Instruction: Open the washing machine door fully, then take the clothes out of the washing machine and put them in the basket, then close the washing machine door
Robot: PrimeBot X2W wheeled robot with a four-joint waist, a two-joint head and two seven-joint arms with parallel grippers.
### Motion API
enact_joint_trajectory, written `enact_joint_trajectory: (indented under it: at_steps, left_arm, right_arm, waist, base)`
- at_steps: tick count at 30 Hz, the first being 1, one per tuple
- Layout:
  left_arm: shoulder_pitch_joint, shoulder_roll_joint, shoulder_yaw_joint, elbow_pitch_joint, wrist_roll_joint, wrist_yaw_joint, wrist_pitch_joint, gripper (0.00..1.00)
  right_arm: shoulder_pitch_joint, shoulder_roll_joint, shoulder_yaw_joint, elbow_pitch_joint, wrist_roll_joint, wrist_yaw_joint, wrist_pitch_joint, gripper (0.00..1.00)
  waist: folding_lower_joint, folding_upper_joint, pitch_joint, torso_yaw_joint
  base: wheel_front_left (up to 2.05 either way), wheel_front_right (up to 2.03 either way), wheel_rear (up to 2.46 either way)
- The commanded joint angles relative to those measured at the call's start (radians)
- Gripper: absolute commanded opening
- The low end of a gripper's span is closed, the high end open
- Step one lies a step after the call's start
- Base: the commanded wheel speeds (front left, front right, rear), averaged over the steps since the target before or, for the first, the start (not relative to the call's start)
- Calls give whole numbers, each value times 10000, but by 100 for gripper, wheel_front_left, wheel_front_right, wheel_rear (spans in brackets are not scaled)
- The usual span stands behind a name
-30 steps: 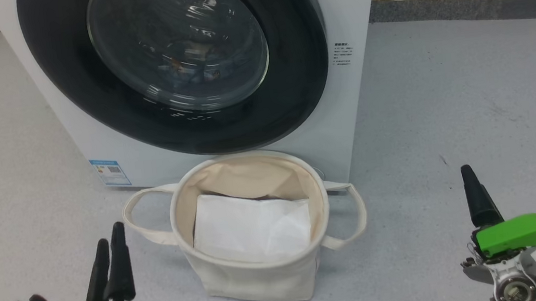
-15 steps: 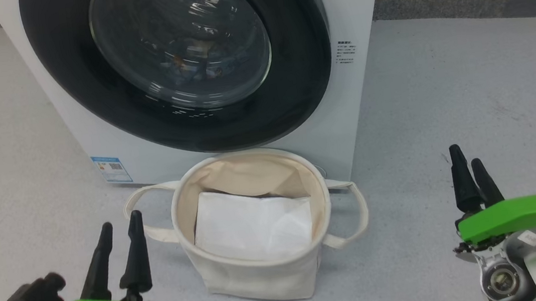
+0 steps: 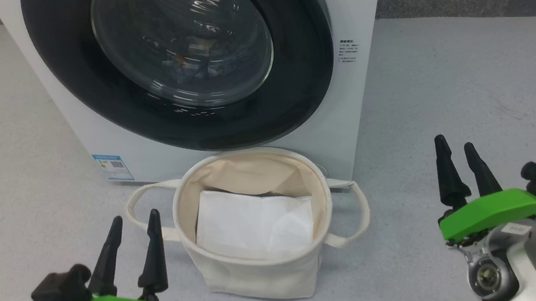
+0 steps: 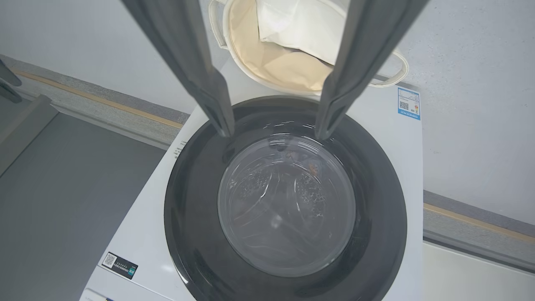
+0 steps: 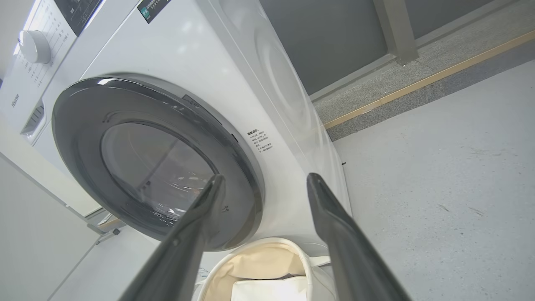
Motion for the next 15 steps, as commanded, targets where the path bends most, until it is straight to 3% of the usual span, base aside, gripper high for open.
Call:
enact_joint_trajectory:
  at_steps: [1, 15]
  left_arm:
    - [-630, 326, 84, -290, 449, 104, -161, 100]
    - [-857, 729, -673, -6, 1835, 497, -570, 100]
  right_arm:
    - [-694, -105, 237, -263, -490, 2, -188, 100]
    - [-981, 17, 477, 75, -2372, 2, -598, 100]
  waist:
    - [-1, -1, -5, 7]
    - [-1, -1, -102, 44]
  base:
    - [0, 0, 0]
    - [0, 0, 0]
